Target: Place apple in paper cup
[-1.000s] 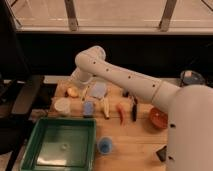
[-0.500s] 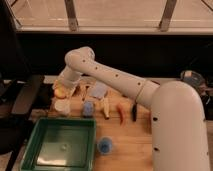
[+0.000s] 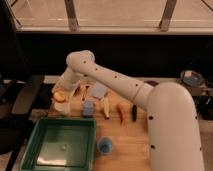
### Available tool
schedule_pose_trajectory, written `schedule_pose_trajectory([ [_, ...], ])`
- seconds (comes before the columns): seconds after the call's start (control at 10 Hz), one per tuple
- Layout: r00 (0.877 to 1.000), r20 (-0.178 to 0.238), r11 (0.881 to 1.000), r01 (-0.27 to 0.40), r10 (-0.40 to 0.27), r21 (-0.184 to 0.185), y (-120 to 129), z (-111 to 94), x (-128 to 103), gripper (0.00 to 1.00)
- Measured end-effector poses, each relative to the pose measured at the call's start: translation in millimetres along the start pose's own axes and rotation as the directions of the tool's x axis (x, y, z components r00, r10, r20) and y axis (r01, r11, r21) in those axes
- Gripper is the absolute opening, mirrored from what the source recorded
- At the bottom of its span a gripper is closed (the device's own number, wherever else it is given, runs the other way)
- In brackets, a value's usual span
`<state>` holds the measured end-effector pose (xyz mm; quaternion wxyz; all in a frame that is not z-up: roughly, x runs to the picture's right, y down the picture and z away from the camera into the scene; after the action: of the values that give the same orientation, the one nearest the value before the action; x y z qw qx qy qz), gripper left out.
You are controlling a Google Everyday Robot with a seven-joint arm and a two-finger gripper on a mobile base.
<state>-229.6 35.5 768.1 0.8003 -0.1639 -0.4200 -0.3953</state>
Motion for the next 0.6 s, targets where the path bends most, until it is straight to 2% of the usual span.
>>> schedule_pose_trajectory([
  [0.1,1.000,0.011,1.000,-0.007,0.007,-0.005,4.6,4.4,0.1,0.75],
  [0.2,1.000,0.017,1.000,-0.012,0.012,-0.008,7.3,6.7,0.2,0.79],
  [0.6,1.000,0.010,1.000,-0.026,0.026,-0.005,11.6,3.3,2.8,0.80],
])
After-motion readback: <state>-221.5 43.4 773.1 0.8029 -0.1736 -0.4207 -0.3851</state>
